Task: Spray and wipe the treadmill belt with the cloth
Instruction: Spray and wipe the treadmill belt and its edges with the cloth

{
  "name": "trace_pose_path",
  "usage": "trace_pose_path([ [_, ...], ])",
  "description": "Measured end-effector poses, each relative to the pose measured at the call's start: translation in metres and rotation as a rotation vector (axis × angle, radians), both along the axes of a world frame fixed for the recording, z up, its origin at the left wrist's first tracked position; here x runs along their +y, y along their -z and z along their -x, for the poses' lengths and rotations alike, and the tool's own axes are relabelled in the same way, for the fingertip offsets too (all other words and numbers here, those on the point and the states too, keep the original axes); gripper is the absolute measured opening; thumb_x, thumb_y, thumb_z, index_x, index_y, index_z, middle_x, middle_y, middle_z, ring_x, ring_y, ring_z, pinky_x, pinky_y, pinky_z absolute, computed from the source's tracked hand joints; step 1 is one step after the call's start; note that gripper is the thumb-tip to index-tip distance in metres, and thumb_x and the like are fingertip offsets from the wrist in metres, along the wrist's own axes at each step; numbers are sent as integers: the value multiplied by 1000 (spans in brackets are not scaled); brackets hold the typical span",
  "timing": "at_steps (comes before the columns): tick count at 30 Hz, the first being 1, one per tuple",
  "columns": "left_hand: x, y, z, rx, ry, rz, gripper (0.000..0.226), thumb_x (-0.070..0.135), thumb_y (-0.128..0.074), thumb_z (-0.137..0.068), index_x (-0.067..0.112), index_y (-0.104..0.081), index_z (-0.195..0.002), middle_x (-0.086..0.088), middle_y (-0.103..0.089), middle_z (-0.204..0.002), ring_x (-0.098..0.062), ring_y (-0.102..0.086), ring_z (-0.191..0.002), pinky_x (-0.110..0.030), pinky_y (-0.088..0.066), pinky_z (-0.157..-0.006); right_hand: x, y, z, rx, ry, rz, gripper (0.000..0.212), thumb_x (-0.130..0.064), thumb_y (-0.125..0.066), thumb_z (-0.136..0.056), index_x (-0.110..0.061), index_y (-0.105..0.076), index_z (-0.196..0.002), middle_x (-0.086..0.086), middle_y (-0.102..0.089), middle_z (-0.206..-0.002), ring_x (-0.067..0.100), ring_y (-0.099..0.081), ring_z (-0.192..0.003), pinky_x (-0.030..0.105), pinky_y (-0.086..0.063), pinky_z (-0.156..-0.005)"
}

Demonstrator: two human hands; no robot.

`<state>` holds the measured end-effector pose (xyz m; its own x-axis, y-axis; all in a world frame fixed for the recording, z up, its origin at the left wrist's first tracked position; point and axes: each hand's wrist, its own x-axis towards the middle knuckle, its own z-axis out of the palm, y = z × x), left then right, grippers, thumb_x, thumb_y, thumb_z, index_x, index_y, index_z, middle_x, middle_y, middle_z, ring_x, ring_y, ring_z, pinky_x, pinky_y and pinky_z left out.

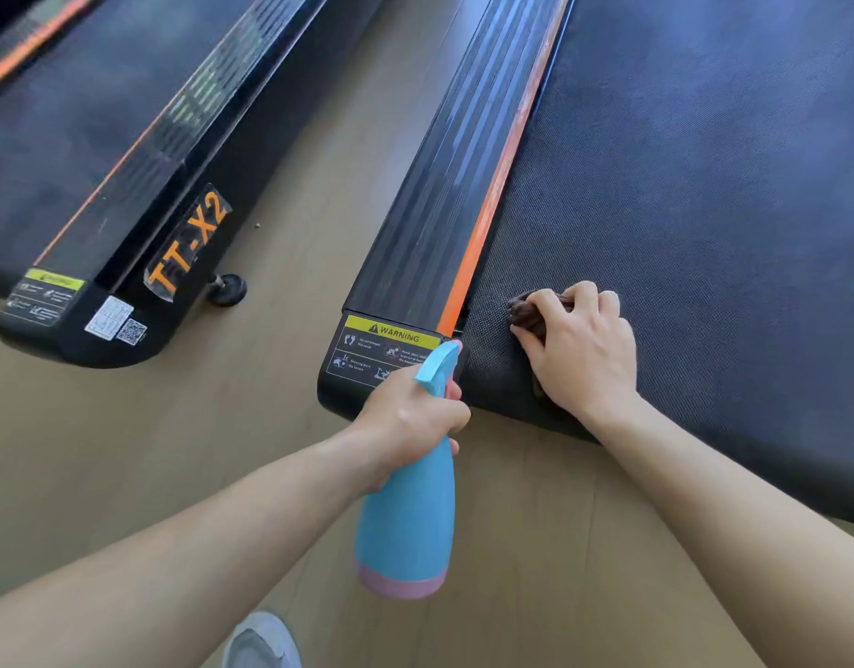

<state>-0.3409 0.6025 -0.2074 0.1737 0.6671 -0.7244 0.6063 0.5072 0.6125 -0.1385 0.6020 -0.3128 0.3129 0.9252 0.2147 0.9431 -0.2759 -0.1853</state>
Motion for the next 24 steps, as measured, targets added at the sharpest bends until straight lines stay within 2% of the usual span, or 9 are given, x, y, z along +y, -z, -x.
trace_pose_path([
  [4, 2, -4, 1, -41, -22, -19, 61, 19, -59, -56, 24, -68, -117, -2, -64, -90, -21, -67, -61, -53, -61, -93, 4, -2, -3, 56, 12, -37, 41, -60, -55, -93, -25, -61, -114, 13, -52, -111, 37, -49, -101, 45, -49, -74],
  [8, 19, -15, -3, -128, -41, -72, 63, 15, -59, -62, 33, -66, -122, 0, -63, -95, -22, -63, -62, -38, -60, -76, 67, -9, -22, 68, 22, 5, 47, -61, -52, -94, -24, -58, -122, 15, -51, -121, 40, -46, -112, 49, -48, -85],
  [10, 32, -19, -5, -164, -38, -113, 60, 11, -60, -67, 40, -66, -119, 1, -62, -96, -21, -62, -62, -36, -59, -75, 108, -14, -28, 100, 37, 52, 50, -62, -52, -95, -23, -56, -126, 16, -48, -127, 40, -43, -118, 49, -44, -93],
  [13, 49, -22, -5, -188, -13, -126, 51, 15, -60, -60, 26, -67, -110, -8, -64, -95, -23, -63, -64, -50, -61, -86, 137, -13, -28, 119, 30, 95, 60, -67, -48, -93, -24, -48, -133, 16, -45, -132, 40, -40, -122, 49, -40, -100],
  [15, 59, -24, -6, -205, 15, -127, 51, 15, -61, -60, 27, -67, -109, -9, -66, -96, -24, -65, -65, -57, -60, -89, 130, -12, -28, 100, 6, 96, 61, -61, -49, -93, -19, -42, -138, 17, -46, -133, 40, -40, -120, 50, -40, -102],
  [18, 74, -24, -8, -241, 34, -143, 54, 15, -61, -62, 18, -67, -115, -10, -67, -96, -24, -66, -66, -56, -61, -88, 101, -15, -25, 29, -115, 143, 52, -53, -52, -96, -20, -48, -137, 15, -46, -131, 40, -41, -116, 49, -44, -99],
  [20, 83, -22, -6, -262, 42, -151, 48, 15, -60, -62, 23, -68, -109, -14, -68, -97, -25, -67, -67, -56, -61, -87, 75, -14, -15, 28, -196, 146, 49, -56, -50, -95, -24, -55, -132, 11, -48, -125, 37, -42, -111, 48, -50, -91],
  [22, 92, -19, -2, -286, 32, -136, 41, 14, -59, -61, 29, -67, -99, -18, -68, -100, -25, -66, -65, -49, -63, -81, 46, -11, -2, 8, -290, 98, 51, -62, -44, -93, -27, -60, -126, 9, -51, -117, 33, -44, -102, 45, -53, -82],
  [24, 101, -16, 5, -295, 13, -112, 48, 13, -59, -60, 19, -68, -107, -18, -68, -100, -25, -66, -62, -40, -60, -71, 25, -5, 7, -25, -387, 33, 51, -63, -41, -93, -27, -64, -121, 8, -54, -111, 32, -45, -93, 42, -50, -76],
])
